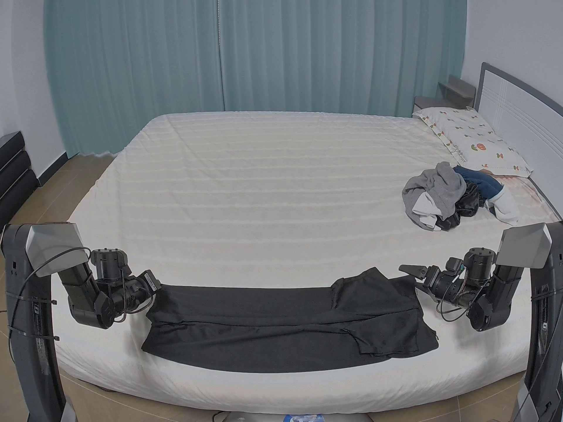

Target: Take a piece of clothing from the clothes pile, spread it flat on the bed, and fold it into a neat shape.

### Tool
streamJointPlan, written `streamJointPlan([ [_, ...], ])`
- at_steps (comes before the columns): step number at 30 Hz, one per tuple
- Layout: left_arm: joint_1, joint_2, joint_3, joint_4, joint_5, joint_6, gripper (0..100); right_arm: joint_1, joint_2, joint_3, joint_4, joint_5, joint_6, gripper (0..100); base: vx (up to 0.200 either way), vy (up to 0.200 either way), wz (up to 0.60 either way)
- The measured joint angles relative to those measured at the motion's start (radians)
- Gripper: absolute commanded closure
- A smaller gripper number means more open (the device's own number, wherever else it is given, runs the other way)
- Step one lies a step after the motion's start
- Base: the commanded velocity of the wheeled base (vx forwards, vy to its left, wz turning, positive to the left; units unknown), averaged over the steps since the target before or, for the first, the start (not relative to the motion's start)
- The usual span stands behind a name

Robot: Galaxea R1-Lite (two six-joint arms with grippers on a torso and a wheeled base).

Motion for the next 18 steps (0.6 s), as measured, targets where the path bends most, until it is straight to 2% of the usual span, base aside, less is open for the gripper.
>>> streamJointPlan([
  [15, 0.000, 0.022, -0.009, -0.002, -0.001, -0.004, 100, 0.012, 0.004, -0.019, 0.023, -0.003, -0.002, 0, 0.000, 0.000, 0.00],
  [16, 0.000, 0.023, -0.009, -0.002, -0.002, -0.003, 100, 0.012, 0.006, -0.025, 0.028, -0.003, -0.002, 100, 0.000, 0.000, 0.00],
  [18, 0.000, 0.023, -0.009, -0.002, -0.002, -0.003, 100, 0.012, 0.010, -0.035, 0.038, -0.003, -0.002, 100, 0.000, 0.000, 0.00],
])
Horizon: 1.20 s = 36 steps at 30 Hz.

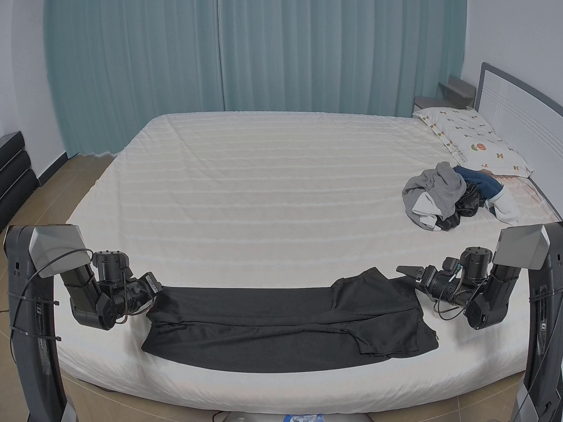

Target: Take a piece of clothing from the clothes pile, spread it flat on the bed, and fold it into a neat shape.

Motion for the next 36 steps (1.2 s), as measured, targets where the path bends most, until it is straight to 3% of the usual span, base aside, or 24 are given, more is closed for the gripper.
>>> streamJointPlan([
  [5, 0.001, 0.000, -0.001, 0.000, 0.000, -0.004, 100, -0.007, 0.005, -0.029, 0.063, 0.000, 0.000, 100, 0.000, 0.000, 0.00],
  [24, 0.009, 0.000, -0.019, -0.001, 0.003, -0.044, 100, -0.051, -0.002, -0.038, 0.066, -0.001, -0.001, 100, 0.000, 0.000, 0.00],
  [25, 0.009, 0.000, -0.017, -0.001, 0.002, -0.044, 100, -0.051, -0.002, -0.038, 0.067, -0.002, -0.002, 0, 0.000, 0.000, 0.00],
  [26, 0.009, 0.000, -0.016, 0.001, 0.001, -0.044, 0, -0.051, 0.000, -0.038, 0.067, -0.002, -0.003, 0, 0.000, 0.000, 0.00],
  [36, 0.009, 0.000, -0.016, -0.003, -0.004, -0.049, 0, -0.053, -0.041, -0.027, 0.054, -0.002, 0.001, 0, 0.000, 0.000, 0.00],
])
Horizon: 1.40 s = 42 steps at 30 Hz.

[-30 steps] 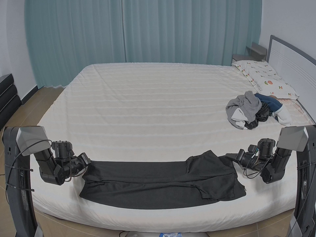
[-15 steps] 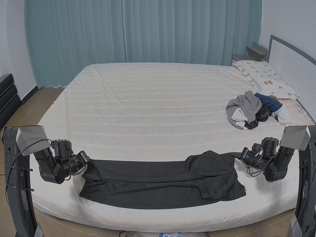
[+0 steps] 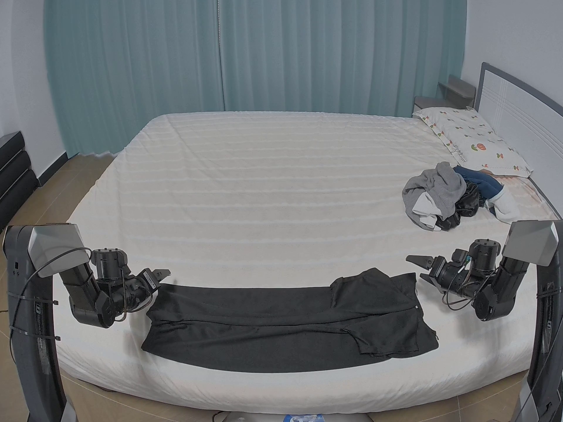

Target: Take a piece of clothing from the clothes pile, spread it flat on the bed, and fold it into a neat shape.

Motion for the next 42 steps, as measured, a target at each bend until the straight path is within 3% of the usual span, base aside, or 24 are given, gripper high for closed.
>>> streamJointPlan([
  [4, 0.008, -0.001, -0.013, -0.002, 0.001, -0.053, 0, 0.009, -0.054, 0.018, -0.002, -0.004, 0.000, 0, 0.000, 0.000, 0.00],
  [10, 0.016, -0.002, -0.040, -0.002, -0.004, -0.140, 0, 0.103, -0.102, 0.044, 0.009, -0.005, -0.010, 0, 0.000, 0.000, 0.00],
  [16, 0.018, -0.002, -0.052, -0.004, -0.003, -0.147, 0, 0.140, -0.088, -0.014, 0.068, -0.006, -0.027, 0, 0.000, 0.000, 0.00],
  [23, 0.017, -0.001, -0.055, -0.006, 0.000, -0.145, 0, 0.134, -0.035, -0.068, 0.177, -0.001, -0.150, 0, 0.000, 0.000, 0.00],
  [36, 0.015, -0.001, -0.057, -0.006, 0.001, -0.142, 0, 0.127, 0.007, -0.070, 0.186, 0.008, -0.166, 0, 0.000, 0.000, 0.00],
  [37, 0.015, -0.001, -0.057, -0.006, 0.001, -0.143, 0, 0.126, 0.009, -0.070, 0.186, 0.008, -0.167, 100, 0.000, 0.000, 0.00],
  [42, 0.015, -0.001, -0.057, -0.006, 0.001, -0.142, 0, 0.124, 0.020, -0.069, 0.187, 0.008, -0.185, 100, 0.000, 0.000, 0.00],
])
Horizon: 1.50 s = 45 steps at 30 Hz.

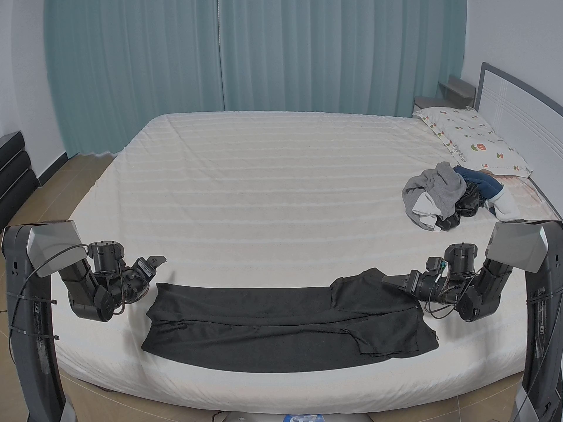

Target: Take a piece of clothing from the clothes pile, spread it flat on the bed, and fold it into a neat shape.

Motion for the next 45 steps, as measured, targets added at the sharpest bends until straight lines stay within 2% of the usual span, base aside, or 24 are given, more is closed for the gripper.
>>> streamJointPlan([
  [14, 0.000, 0.000, 0.000, 0.000, 0.000, 0.000, 0, -0.014, -0.033, 0.068, 0.008, 0.002, -0.028, 100, 0.000, 0.000, 0.00],
  [19, 0.000, 0.000, -0.001, 0.000, 0.000, -0.001, 0, -0.032, -0.076, 0.115, 0.006, 0.039, -0.031, 100, 0.000, 0.000, 0.00],
  [28, 0.001, 0.000, -0.001, 0.000, 0.000, 0.000, 0, -0.046, -0.118, 0.190, 0.010, 0.048, -0.163, 100, 0.000, 0.000, 0.00],
  [37, 0.000, 0.000, -0.001, 0.001, 0.000, 0.000, 0, -0.057, -0.137, 0.230, 0.014, 0.049, -0.196, 100, 0.000, 0.000, 0.00],
  [45, 0.000, 0.000, -0.001, 0.001, 0.000, 0.000, 0, -0.072, -0.140, 0.230, 0.126, 0.049, -0.326, 100, 0.000, 0.000, 0.00],
])
